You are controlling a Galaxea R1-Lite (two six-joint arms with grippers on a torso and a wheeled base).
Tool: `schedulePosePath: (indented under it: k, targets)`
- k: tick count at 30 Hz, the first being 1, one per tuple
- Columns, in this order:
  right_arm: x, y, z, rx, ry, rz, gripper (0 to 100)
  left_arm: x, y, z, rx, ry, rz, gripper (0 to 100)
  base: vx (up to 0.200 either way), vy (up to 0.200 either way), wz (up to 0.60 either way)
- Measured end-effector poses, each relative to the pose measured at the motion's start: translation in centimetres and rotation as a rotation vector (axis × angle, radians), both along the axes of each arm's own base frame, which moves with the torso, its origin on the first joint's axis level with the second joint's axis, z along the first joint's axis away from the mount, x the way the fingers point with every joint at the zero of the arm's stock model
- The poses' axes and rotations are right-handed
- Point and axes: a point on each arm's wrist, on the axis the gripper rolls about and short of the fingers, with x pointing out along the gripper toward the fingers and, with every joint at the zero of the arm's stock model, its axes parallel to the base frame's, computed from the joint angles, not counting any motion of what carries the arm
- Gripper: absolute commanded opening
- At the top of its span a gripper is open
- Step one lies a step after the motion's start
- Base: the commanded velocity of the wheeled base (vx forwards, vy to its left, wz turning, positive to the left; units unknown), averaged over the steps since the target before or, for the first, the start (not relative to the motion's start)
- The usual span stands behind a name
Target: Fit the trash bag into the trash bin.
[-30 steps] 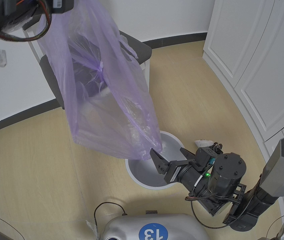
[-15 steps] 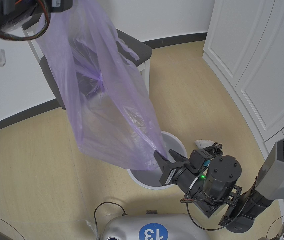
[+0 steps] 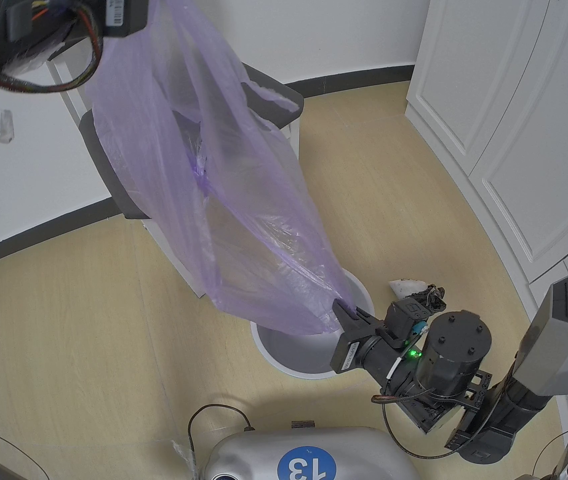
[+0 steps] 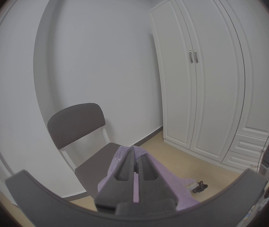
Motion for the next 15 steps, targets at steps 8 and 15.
schedulePosePath:
  k: [8, 15]
  targets:
    - [-0.4, -1.8, 2.4, -0.072, -0.095, -0.030, 0, 0.6, 0.2, -2.0, 0.207, 0.133, 0.009, 0, 0.000, 0.000, 0.00]
    - [-1.1, -4.1, 4.4, -0.140, -0.058, -0.067, 0, 1.5, 0.9, -2.4, 0.211, 0.186, -0.025, 0, 0.000, 0.000, 0.00]
